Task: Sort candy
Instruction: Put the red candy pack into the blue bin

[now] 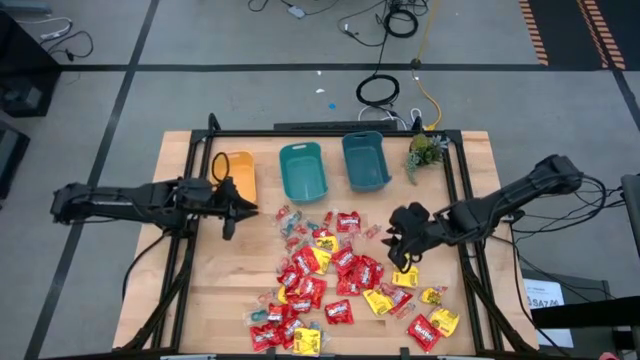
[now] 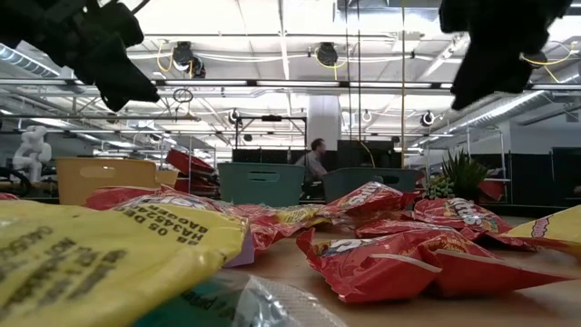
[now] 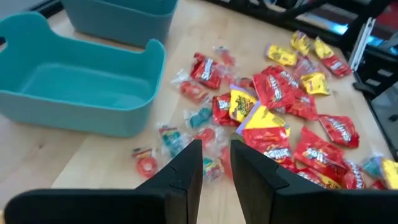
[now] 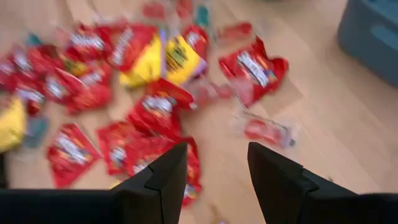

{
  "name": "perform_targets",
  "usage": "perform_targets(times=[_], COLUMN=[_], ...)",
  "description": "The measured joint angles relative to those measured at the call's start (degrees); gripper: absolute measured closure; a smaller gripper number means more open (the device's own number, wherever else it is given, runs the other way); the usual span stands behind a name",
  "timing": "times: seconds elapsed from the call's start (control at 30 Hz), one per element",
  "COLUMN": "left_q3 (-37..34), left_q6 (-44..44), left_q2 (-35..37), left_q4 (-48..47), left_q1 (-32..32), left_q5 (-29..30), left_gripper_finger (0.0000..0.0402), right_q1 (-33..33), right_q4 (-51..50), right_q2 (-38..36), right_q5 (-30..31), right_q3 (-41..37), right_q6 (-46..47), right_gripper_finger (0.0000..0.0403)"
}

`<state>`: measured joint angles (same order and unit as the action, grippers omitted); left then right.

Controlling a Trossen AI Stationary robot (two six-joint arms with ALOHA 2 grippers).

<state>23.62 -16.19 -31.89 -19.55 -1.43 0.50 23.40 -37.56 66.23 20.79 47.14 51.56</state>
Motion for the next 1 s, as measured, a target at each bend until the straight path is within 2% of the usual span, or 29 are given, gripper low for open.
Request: perform_targets(times=[0.33,0.67,0.8,1.0], left_q3=[0.0,0.0,0.0,0.0], left_q6=[0.0,-0.1,0.0,0.0], left_q2=[-2.5,-2.5,-2.5,-2.5], left_q4=[2.8,2.9,2.9,2.8], left_q1=[1.2,1.2,1.2,1.2], left_q5=[0.2,0.0,-0.2,-0.2], left_gripper_finger=[0.0309,0.0309,0.0309,0.0309], right_q1=[-1.3,-3.0,-4.9,-7.5], right_q4=[1.8,3.4,5.2,5.8], right_q2=[4.3,6.0,5.8,5.8], right_q5=[0.2,0.4,0.4,3.1], right_q3=[-1.6,-1.6,-1.6,-1.6], right_q6=[5.3,1.8,0.4,0.2], right_gripper_finger=[0.0243,0.0239,0.0201,0.011])
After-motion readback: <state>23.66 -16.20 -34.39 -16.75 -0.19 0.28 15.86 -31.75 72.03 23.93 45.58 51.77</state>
